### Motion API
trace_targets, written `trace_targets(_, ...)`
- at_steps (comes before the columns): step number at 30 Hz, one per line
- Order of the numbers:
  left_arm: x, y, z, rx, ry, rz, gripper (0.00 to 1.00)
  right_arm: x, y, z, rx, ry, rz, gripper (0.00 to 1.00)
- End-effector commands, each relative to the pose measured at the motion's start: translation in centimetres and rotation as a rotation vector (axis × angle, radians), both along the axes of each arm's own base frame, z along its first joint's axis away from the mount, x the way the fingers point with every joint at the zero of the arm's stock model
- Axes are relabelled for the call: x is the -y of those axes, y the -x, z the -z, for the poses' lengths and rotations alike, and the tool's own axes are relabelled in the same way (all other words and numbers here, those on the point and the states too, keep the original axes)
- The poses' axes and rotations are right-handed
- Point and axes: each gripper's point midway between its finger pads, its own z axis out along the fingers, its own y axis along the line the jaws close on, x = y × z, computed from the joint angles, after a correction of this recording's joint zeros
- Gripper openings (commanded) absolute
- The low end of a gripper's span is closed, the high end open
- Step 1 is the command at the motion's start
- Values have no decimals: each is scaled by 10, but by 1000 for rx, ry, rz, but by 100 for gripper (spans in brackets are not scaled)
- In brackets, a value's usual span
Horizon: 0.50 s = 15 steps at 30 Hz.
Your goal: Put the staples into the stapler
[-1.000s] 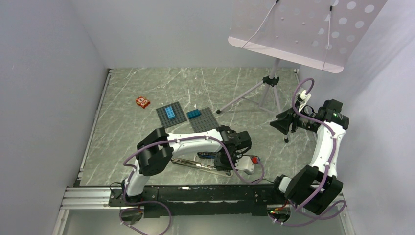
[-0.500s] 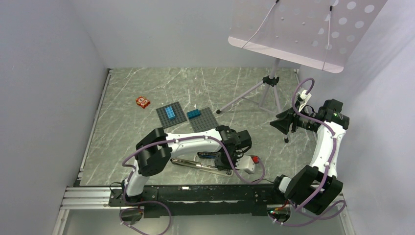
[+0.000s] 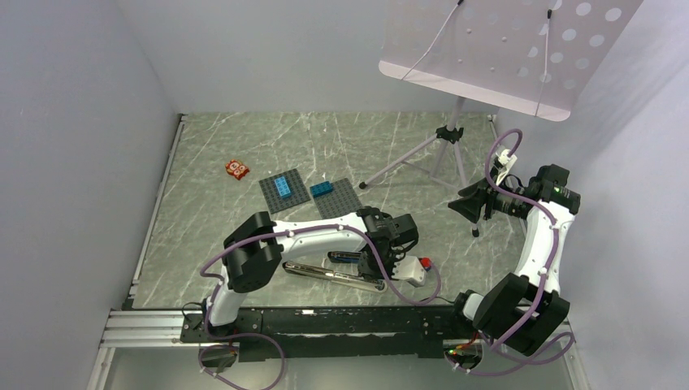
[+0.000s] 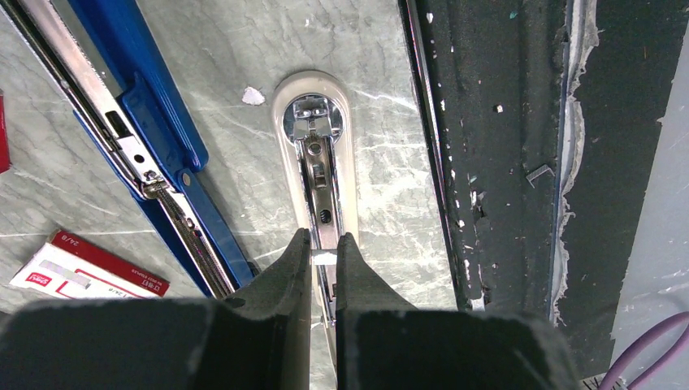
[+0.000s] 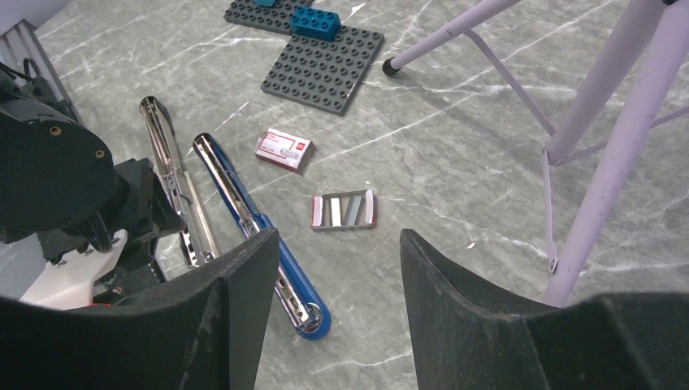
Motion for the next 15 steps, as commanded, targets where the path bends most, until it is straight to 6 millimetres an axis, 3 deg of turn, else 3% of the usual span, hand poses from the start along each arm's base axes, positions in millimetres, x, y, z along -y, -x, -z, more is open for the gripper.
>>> trace_targets(1, 3, 1, -10, 0, 33, 18, 2, 0, -4, -18, 76, -2, -18, 60)
trace_targets(15, 2, 7, -4, -36, 19, 23, 2, 0, -4, -17, 72, -4, -18, 60)
